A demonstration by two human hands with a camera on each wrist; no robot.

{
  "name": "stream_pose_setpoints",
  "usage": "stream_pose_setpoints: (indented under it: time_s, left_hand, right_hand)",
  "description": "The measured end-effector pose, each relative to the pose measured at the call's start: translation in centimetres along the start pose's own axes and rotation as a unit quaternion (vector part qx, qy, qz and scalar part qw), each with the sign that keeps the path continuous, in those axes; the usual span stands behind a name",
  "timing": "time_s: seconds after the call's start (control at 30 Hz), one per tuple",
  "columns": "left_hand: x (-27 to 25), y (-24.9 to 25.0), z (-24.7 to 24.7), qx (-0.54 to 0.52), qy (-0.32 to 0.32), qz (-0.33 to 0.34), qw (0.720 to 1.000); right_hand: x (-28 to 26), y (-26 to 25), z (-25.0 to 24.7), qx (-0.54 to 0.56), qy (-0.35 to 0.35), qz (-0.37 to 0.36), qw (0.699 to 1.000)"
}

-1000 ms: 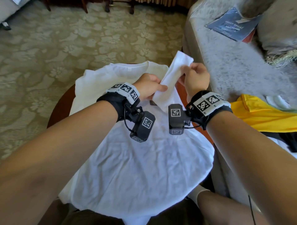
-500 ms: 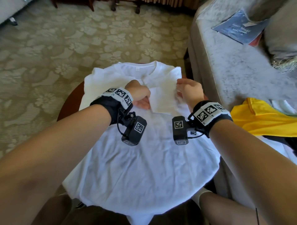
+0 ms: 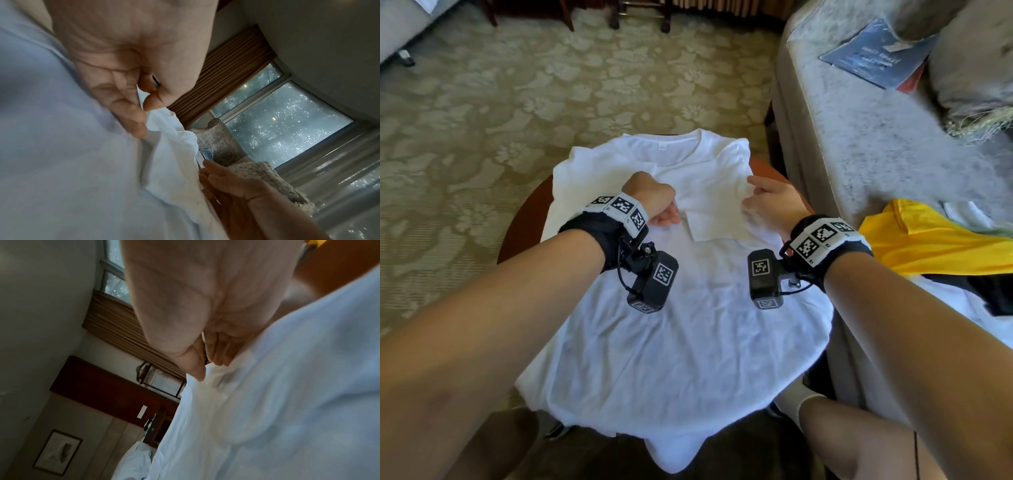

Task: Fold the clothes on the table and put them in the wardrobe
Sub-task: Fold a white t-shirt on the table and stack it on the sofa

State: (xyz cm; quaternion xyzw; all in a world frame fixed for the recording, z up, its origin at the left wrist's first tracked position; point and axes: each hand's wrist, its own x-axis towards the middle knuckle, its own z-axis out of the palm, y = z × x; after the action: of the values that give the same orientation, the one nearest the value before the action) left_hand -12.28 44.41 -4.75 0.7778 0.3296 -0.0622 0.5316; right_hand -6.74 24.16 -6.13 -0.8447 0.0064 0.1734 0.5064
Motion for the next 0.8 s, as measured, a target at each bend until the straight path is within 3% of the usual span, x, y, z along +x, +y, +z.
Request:
stream_pose_setpoints:
  time_s: [0.17, 0.27, 0.47, 0.63, 0.7, 0.8]
  left_hand:
    - [-3.1, 0.0, 0.5, 0.019, -0.03, 0.019, 0.999]
    - [-6.2, -0.2, 1.9, 0.018, -0.082, 0.035, 0.996]
    - [-9.9, -0.7, 6.9, 0.132, -0.146, 0.158, 0.968]
    - [-10.3, -0.9, 8.3, 0.249, -0.185, 0.168, 0.936]
    - [-10.3, -1.6, 8.4, 0.336, -0.19, 0.179, 0.905]
    - [-10.3, -2.0, 8.7, 0.4, -0.19, 0.178, 0.879]
  right_hand:
    - [-4.0, 1.9, -2.2, 0.023, 0.064, 0.033, 0.997]
    - [-7.3, 4.1, -3.3, 0.021, 0.083, 0.041, 0.996]
    - [-13.9, 7.7, -5.2, 0.018, 0.146, 0.071, 0.987]
    - [-16.0, 8.4, -6.8, -0.075, 0.047, 0.109, 0.99]
    - [-16.1, 8.0, -7.1, -0.119, -0.008, 0.118, 0.986]
    - [-16.7, 8.3, -7.3, -0.13, -0.044, 0.092, 0.986]
